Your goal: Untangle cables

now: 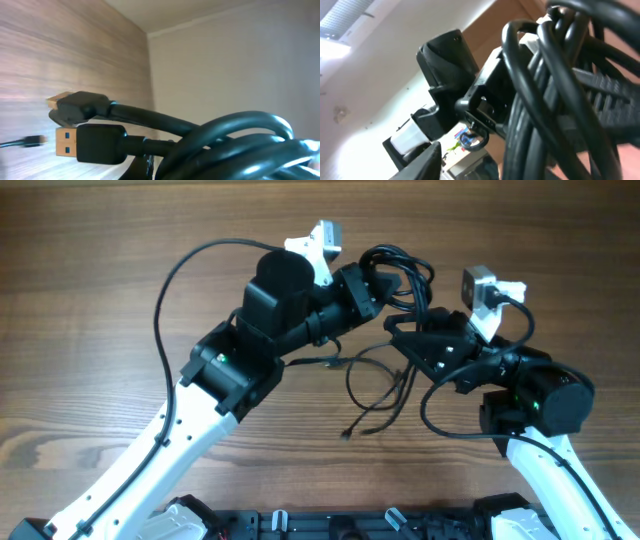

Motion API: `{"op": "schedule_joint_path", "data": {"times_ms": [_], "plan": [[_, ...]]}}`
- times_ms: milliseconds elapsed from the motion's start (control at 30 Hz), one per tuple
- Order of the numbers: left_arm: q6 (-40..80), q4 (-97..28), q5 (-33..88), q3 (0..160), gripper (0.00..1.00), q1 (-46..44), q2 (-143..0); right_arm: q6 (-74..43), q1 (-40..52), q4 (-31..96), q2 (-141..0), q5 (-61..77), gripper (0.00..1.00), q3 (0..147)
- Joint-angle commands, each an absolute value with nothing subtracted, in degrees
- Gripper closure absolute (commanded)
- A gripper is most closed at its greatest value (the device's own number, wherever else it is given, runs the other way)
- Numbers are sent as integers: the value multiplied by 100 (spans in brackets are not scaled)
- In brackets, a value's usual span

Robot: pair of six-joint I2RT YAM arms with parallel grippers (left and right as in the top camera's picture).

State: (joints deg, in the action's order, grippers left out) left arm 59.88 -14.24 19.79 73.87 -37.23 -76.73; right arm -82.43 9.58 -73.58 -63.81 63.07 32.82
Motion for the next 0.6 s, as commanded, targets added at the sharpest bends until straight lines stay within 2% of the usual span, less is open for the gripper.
{"op": "schedule_joint_path", "data": {"times_ms": [0,67,200,267,433,567], "plan": [[4508,-1903,1949,7459,96,-3310,-7638,-7830,978,-7214,-6377,6501,59,3328],[4104,-2351,1949,7459,96,-3068,-7513,-7454,978,-6792,-6377,6493,59,3328],[3367,-2821,2051,7459,96,-2661,-7002,-5933,978,-4998,-6377,6230,49,3328],[2912,-2978,2051,7459,96,-2539,-6678,-5546,978,-4602,-6377,6097,43,3328],[1881,-3317,2058,7459,96,-2427,-5961,-4742,978,-4316,-6377,5664,30,3328],[587,-3881,2154,7459,96,-2515,-5730,-3850,980,-4313,-6375,5647,24,3339]]}}
